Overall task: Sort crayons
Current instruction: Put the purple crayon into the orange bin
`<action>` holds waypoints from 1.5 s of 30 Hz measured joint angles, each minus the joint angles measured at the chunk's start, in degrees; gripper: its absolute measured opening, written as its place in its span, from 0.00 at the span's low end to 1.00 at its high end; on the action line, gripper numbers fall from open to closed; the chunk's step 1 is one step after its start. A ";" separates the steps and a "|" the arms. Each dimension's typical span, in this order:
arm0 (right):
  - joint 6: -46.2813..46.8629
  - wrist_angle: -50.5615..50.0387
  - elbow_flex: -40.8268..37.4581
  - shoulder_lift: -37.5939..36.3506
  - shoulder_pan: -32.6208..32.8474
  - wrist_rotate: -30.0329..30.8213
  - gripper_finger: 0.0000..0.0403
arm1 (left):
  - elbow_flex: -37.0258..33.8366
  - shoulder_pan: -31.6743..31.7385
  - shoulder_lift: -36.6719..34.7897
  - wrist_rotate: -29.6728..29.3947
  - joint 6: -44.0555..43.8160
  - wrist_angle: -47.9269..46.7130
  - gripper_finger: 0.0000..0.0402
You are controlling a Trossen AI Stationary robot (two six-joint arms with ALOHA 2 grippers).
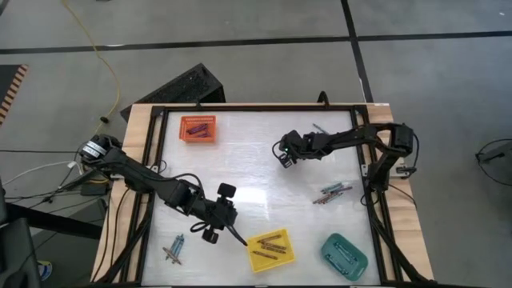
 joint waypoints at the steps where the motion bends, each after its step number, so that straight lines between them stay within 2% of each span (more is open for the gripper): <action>1: -0.10 -0.01 -0.02 0.00 0.12 -0.01 0.01 | 0.00 0.00 0.00 -0.81 -0.02 0.00 0.28; 8: -2.18 -0.47 -0.32 -4.58 2.17 -1.66 0.01 | 0.00 0.00 0.00 -7.03 1.47 1.14 0.28; 18: -9.11 3.71 -0.26 -26.82 10.78 1.81 0.00 | 0.00 0.02 -3.13 -18.40 9.80 10.91 0.24; 22: -15.10 10.13 -0.26 -33.72 16.63 1.90 0.00 | -0.02 0.02 -6.54 -21.75 15.64 17.72 0.21; 26: -22.71 18.76 -0.22 -37.19 23.67 2.01 0.00 | 0.00 0.62 -10.37 -20.11 20.99 23.96 0.20; 30: -30.65 27.46 -0.20 -37.20 30.29 1.97 0.00 | -0.02 3.24 -13.85 -10.24 21.52 27.97 0.19; 33: -36.73 34.42 -0.20 -35.28 34.07 1.94 0.00 | -0.02 5.20 -14.82 -6.31 20.34 31.40 0.19; 40: -47.38 46.10 -0.15 -29.42 38.96 1.67 0.00 | -0.02 7.33 -14.19 -5.62 18.00 38.68 0.19; 45: -50.82 48.60 1.09 -27.06 39.51 1.74 0.00 | -0.02 7.58 -14.16 -4.91 17.75 41.62 0.19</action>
